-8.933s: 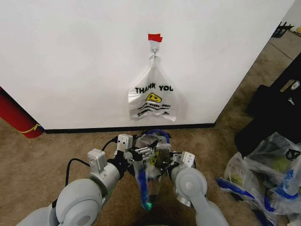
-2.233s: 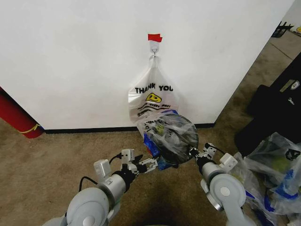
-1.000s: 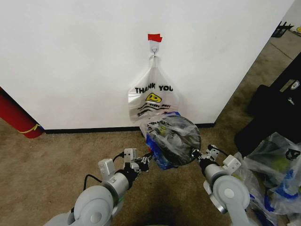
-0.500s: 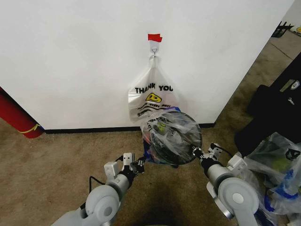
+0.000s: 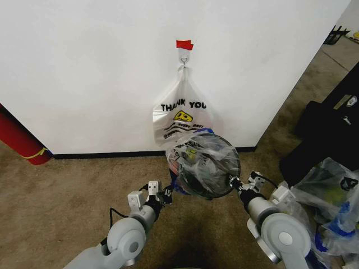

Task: Pick up the garbage bag from the wall and place it over the trash bin.

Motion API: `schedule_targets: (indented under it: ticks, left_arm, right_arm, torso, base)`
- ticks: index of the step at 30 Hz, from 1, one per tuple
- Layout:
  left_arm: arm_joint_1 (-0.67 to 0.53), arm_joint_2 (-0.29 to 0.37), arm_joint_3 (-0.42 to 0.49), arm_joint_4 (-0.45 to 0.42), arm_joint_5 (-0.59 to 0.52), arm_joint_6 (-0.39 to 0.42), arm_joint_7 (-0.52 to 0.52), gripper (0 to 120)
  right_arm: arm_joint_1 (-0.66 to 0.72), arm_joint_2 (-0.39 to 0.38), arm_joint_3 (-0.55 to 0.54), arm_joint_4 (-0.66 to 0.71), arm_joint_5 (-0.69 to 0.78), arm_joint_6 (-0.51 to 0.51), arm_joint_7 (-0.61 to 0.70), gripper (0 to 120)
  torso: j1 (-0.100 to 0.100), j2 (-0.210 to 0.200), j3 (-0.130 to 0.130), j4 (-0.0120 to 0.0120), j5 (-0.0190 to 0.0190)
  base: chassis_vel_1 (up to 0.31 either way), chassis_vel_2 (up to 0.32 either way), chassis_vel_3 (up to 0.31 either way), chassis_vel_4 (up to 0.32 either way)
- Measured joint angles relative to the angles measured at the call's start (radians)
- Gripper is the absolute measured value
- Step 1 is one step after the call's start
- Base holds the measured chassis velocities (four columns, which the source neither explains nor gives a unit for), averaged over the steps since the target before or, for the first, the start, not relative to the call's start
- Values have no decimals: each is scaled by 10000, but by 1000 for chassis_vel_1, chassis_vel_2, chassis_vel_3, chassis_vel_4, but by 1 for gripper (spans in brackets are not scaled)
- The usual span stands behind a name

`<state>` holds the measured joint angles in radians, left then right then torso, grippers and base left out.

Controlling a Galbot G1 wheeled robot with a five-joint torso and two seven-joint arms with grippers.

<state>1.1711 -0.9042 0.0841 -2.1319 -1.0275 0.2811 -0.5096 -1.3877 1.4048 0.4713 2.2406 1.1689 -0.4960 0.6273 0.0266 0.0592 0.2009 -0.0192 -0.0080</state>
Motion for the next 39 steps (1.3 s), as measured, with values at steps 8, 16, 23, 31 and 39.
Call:
schedule_targets:
  ticks: [8, 16, 23, 31, 39]
  left_arm:
    - [832, 574, -414, -1156, 610, 26, 164, 45]
    - [1365, 1135, -1837, -2028, 364, -520, 450, 70]
    - [497, 1220, -2564, -2142, -1101, -537, 748, 95]
    - [-2521, 1191, -1446, -628, -3223, 518, 1579, 100]
    - [-4548, 1051, -351, 831, -4016, 1031, 1987, 100]
  right_arm:
    - [162, -152, -99, -619, -441, 87, -343, 0]
    - [-60, -970, -244, -1051, -2025, 433, -2018, 0]
    - [-120, -2312, -251, -1622, -3245, 1424, -4314, 0]
    - [-221, -3219, -476, -2216, -4583, 3151, -6592, 0]
    - [-320, -3562, -291, -2472, -4751, 3663, -7501, 0]
  torso:
    - [0, 0, 0, -2, -1]
    - [0, 0, -1, -2, 1]
    - [0, 0, 0, -1, -2]
    - [0, -1, 1, -3, 0]
    - [2, -1, 1, -2, 2]
  base:
    - [0, 0, 0, 0]
    - [0, 0, 0, 0]
    - [0, 0, 0, 0]
    - [0, 0, 0, 0]
    - [0, 0, 0, 0]
